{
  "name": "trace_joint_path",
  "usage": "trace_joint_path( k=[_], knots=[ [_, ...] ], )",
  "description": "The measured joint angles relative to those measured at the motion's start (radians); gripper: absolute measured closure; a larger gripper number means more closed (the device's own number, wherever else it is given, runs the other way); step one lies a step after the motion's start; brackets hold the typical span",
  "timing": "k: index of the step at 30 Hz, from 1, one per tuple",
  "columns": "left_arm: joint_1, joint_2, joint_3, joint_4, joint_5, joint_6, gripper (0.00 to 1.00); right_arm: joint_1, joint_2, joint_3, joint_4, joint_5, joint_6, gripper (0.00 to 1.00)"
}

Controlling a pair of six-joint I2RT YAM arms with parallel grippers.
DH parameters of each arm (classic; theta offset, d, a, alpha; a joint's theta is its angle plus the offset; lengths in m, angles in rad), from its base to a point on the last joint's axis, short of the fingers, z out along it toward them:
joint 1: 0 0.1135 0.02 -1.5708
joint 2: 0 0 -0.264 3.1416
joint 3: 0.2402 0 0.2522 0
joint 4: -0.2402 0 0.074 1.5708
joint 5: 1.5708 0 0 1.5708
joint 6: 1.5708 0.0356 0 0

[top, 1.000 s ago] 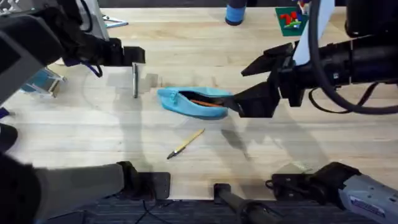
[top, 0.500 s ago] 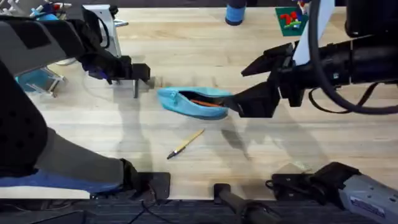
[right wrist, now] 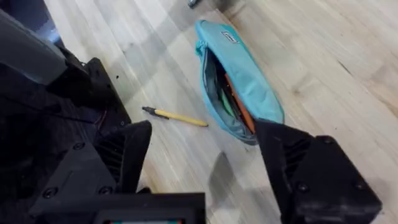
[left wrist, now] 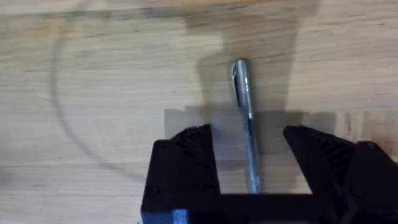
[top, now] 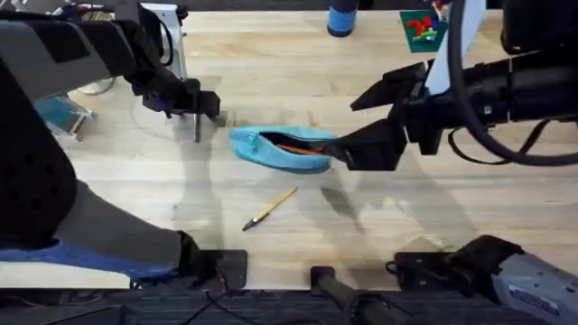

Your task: Unzip the bag, pick up the pens from the table one at a time and place them inside, then zip the bag closed.

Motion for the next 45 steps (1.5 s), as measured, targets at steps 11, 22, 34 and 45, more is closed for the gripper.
trace_joint_path(
  k=[11,22,34,45],
  knots=[
    [0.04,0.007,0.004,0.004,0.045,-0.015,0.564,0.0,0.0,0.0,0.0,0.0,0.0,0.005],
    [0.037,0.007,0.007,0.0,0.079,-0.031,0.953,0.0,0.0,0.0,0.0,0.0,0.0,0.004],
    [0.038,0.034,0.097,-0.149,0.044,-0.042,0.96,0.0,0.0,0.0,0.0,0.0,0.0,0.004],
    [-0.017,-0.22,0.245,-0.165,0.152,0.065,0.96,0.0,0.0,0.0,0.0,0.007,0.0,0.005]
  ],
)
